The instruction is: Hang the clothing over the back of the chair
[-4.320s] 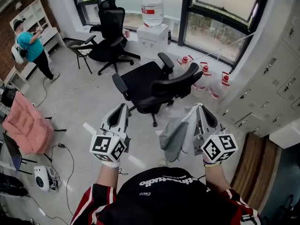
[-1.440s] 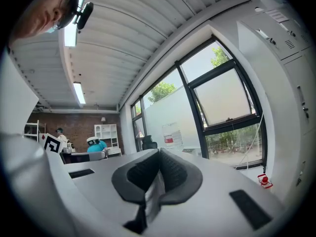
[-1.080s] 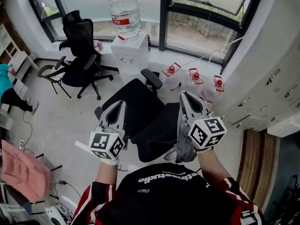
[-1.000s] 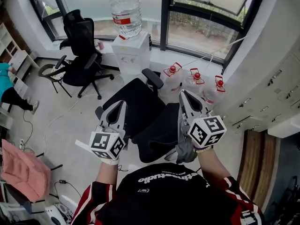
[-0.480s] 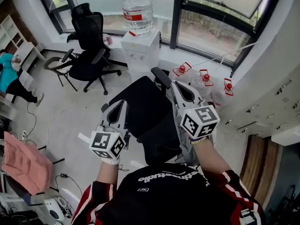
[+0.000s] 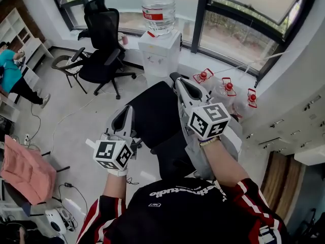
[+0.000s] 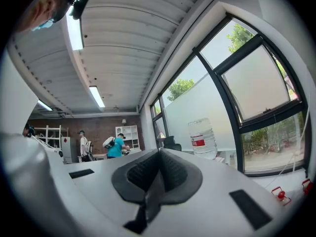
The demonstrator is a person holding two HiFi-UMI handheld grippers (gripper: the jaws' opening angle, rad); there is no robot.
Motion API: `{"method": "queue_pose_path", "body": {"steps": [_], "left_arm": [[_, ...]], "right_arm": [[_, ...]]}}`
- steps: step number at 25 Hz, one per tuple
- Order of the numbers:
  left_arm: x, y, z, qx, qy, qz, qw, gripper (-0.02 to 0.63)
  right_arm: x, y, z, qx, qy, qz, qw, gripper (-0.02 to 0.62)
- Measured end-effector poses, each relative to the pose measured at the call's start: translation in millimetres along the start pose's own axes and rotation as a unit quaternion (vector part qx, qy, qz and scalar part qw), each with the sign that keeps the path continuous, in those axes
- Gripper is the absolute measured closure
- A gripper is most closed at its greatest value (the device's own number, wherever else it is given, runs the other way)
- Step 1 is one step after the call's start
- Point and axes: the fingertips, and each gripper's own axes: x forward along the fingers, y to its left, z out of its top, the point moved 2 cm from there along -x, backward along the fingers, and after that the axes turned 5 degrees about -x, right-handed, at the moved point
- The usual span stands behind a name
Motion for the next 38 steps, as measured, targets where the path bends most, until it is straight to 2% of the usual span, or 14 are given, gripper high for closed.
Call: {"method": "queue_pose_path", "body": {"steps": [6, 10, 13, 18, 26, 38], "left_arm": [[-10.6, 14.3, 1.9, -0.006, 0.001, 0.021, 0.9998, 0.581], [-14.4, 16.3, -2.1, -0.012, 0.006, 0.024, 0.9996, 0.581], [-13.9, 15.9, -6.1, -0.013, 0.009, 0.021, 0.9997, 0.581], [-12.2, 6.7, -13.9, -0.016, 0.014, 0.011, 0.9997, 0.580], [-11.8, -21.5, -18.1, -0.015, 0.015, -0.013, 0.9997, 0.581], [-8.6, -60.0, -21.9, -0.009, 0.015, -0.040, 0.9990, 0.581]], "right_arm": [[69.7, -16.5, 15.3, 0.008, -0.015, 0.022, 1.000, 0.580], [83.7, -25.8, 11.8, 0.032, -0.023, 0.032, 0.999, 0.581], [73.4, -30.9, -5.9, 0.048, -0.019, 0.043, 0.998, 0.580], [54.9, -29.6, -24.9, 0.031, 0.023, 0.046, 0.998, 0.579], [10.1, -30.3, -16.2, 0.000, 0.053, 0.031, 0.998, 0.579], [-74.7, -42.5, -17.7, 0.003, 0.099, 0.013, 0.995, 0.578]]}}
